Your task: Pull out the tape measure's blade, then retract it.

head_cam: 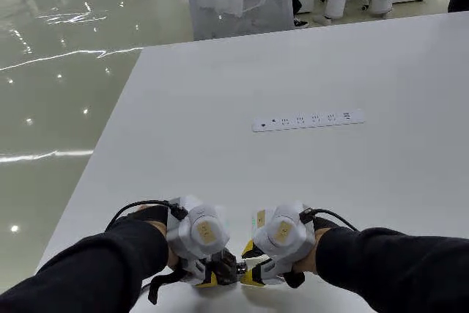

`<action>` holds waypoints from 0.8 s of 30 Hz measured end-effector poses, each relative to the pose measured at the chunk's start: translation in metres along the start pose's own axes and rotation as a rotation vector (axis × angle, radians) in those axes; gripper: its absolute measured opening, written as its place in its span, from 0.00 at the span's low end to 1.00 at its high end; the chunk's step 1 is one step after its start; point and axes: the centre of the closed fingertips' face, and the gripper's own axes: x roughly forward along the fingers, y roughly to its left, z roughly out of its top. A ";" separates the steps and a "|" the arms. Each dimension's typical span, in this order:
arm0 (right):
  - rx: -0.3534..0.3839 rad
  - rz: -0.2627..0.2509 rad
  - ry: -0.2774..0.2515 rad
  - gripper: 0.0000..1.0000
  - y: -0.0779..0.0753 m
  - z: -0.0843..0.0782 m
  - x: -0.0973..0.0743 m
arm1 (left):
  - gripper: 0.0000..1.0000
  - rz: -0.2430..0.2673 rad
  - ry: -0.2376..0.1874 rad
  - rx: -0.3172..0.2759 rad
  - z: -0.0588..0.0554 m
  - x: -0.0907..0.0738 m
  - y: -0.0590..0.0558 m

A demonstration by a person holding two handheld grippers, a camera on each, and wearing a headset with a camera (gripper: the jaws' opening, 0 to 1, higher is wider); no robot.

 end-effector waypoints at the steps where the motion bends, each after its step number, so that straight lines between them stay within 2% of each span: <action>1: -0.006 0.000 0.007 0.15 0.000 -0.001 0.002 | 0.33 -0.001 -0.004 -0.002 0.000 0.000 0.000; 5: 0.011 0.007 0.005 0.11 0.001 0.001 0.004 | 0.33 0.001 -0.012 -0.008 0.000 0.000 0.000; 8: -0.029 0.019 0.009 0.08 0.002 0.001 0.002 | 0.33 0.003 -0.015 -0.010 0.000 0.000 0.000; 24: 0.024 0.026 0.006 0.08 0.003 -0.008 -0.006 | 0.33 0.005 -0.021 -0.014 0.000 0.000 -0.001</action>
